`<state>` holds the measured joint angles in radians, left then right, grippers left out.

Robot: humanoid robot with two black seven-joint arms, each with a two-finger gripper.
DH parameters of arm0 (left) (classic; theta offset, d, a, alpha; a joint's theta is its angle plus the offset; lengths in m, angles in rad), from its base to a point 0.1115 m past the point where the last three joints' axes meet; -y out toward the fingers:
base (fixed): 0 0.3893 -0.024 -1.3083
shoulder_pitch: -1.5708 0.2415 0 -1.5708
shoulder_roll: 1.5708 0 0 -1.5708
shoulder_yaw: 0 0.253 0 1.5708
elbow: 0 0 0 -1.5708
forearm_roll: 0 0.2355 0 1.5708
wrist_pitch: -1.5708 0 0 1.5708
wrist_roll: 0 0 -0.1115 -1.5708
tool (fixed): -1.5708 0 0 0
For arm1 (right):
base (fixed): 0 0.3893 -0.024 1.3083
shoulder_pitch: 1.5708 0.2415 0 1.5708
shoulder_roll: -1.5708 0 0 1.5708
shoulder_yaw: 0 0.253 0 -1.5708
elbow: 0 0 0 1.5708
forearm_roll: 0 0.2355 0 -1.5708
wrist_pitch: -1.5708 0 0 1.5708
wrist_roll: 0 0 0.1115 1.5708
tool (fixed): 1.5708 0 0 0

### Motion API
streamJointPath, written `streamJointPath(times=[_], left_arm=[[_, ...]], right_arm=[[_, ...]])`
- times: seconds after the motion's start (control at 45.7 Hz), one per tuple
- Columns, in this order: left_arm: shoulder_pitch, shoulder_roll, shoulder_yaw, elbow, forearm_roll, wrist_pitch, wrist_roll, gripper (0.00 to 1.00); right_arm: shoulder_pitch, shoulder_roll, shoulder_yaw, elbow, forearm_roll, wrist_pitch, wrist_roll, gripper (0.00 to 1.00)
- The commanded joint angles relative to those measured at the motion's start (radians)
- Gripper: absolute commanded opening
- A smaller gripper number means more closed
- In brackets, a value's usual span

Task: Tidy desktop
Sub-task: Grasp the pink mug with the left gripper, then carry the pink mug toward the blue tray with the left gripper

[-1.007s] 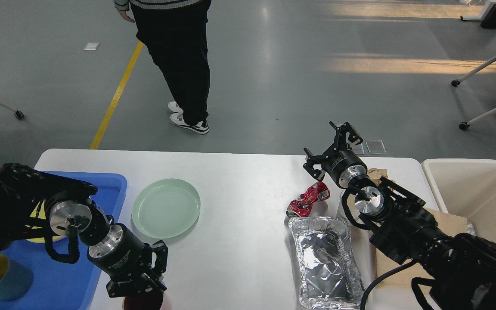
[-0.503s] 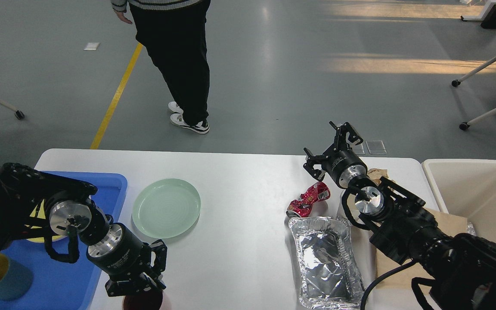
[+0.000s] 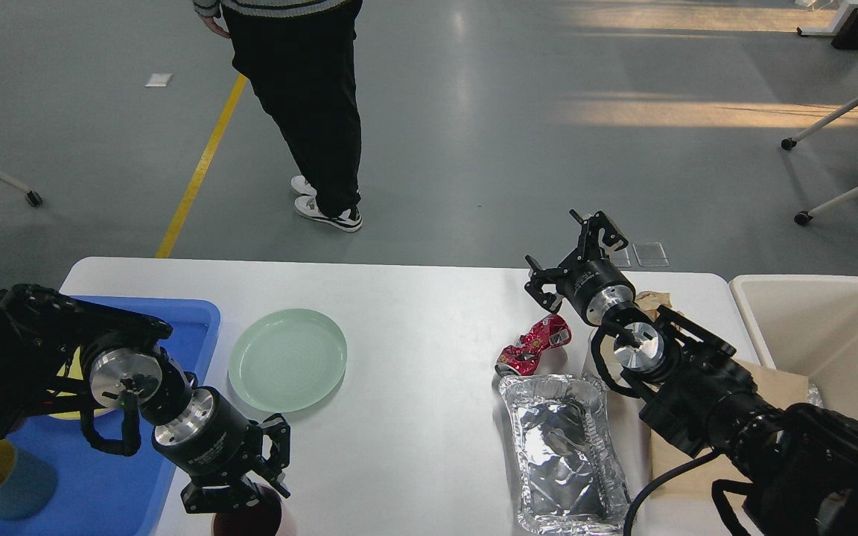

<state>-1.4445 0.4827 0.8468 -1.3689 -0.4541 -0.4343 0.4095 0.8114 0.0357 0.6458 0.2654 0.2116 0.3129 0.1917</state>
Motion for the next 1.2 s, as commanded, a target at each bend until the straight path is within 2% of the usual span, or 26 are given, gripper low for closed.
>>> streamJointPath(times=[0.0,0.372,0.482,0.591,0.788,0.919,1.182], left_arm=[[0.009,-0.004,0.000,-0.001,0.000,-0.009,-0.001,0.00],[0.007,0.010,-0.002,-0.002,0.000,-0.018,0.000,0.00],[-0.011,0.040,0.000,-0.002,0.000,-0.081,0.003,0.00],[-0.040,0.088,0.000,-0.002,0.000,-0.150,0.017,0.00],[-0.070,0.145,0.000,-0.002,0.000,-0.192,0.066,0.00],[-0.071,0.180,0.001,-0.002,0.000,-0.219,0.077,0.00],[-0.106,0.270,0.003,0.001,0.000,-0.233,0.138,0.00]], right_arm=[[0.000,0.000,0.000,0.000,0.000,0.000,0.000,1.00],[0.000,0.000,0.000,0.000,0.000,0.000,0.000,1.00],[0.000,0.001,0.000,0.000,0.000,0.000,0.000,1.00],[0.000,0.000,0.000,0.000,0.000,0.000,0.000,1.00],[0.000,0.001,0.000,0.000,0.000,0.000,0.000,1.00],[0.000,0.001,0.000,0.000,0.000,0.000,0.000,1.00],[0.000,0.000,0.000,0.000,0.000,0.000,0.000,1.00]])
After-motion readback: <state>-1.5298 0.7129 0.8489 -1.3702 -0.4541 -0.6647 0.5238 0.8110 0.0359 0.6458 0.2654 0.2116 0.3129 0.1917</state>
